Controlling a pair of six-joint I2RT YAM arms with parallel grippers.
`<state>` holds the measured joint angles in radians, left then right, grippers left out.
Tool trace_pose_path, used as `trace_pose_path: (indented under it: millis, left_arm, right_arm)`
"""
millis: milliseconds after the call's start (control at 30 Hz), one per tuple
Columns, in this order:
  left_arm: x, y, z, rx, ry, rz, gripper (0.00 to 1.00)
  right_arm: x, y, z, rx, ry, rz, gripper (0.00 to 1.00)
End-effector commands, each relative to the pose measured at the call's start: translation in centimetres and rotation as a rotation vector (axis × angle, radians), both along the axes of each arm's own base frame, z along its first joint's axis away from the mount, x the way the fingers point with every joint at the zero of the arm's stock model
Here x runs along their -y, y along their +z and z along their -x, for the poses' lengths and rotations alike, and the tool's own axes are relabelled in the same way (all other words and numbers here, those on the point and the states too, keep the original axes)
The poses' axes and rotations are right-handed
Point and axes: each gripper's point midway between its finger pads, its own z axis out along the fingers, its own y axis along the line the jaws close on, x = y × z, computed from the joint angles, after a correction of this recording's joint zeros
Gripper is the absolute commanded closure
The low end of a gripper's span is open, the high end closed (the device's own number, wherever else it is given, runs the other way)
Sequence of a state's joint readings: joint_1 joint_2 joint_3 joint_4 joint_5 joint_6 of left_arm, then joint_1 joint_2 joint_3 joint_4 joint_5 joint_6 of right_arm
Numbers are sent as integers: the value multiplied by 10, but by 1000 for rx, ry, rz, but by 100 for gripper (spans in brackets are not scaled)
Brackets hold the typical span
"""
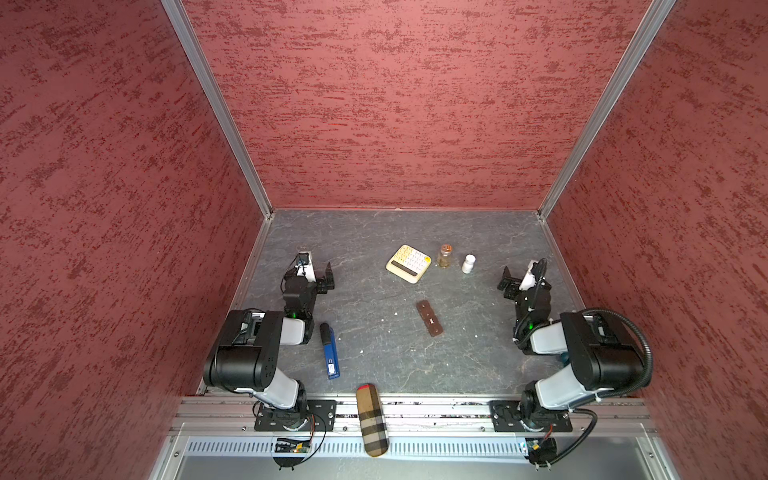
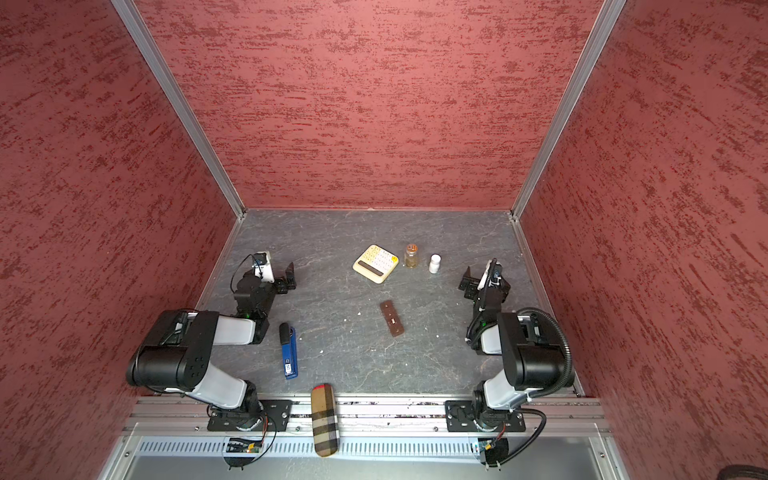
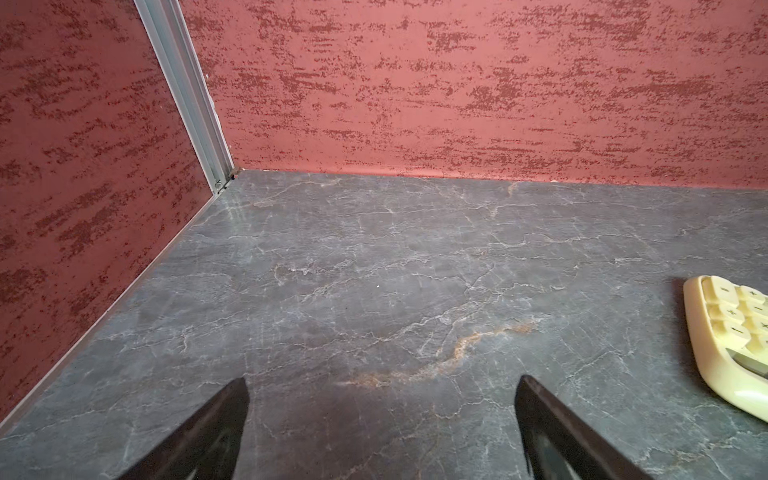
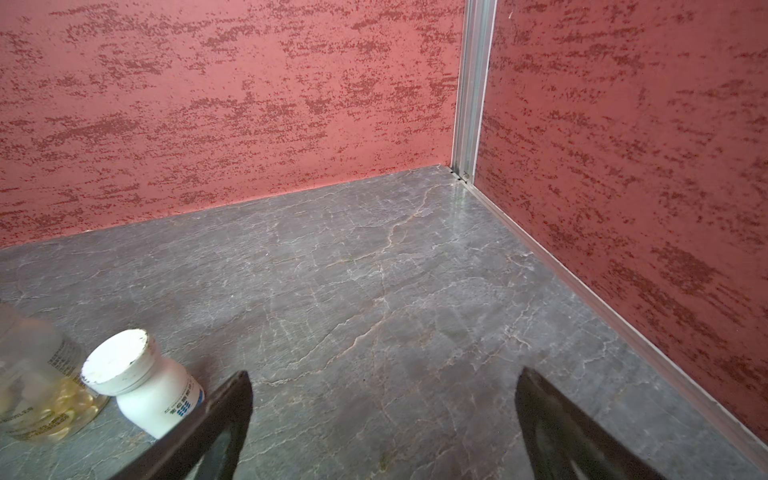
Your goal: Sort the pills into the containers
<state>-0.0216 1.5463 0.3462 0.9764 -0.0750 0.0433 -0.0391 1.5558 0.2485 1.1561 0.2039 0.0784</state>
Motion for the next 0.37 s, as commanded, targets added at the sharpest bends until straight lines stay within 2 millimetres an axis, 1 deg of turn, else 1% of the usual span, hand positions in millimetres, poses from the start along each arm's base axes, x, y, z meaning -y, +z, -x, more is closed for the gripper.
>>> trace_pose_path:
  millis: [0,333]
  left_arm:
    - [0,-1,0,-9,-6,16,1]
    - [0,-3,-4,-34,-40,46,0]
  right_arm:
    - [-2,16,-6,52,14,16,1]
    - [-3,15,-7,43,8,26,1]
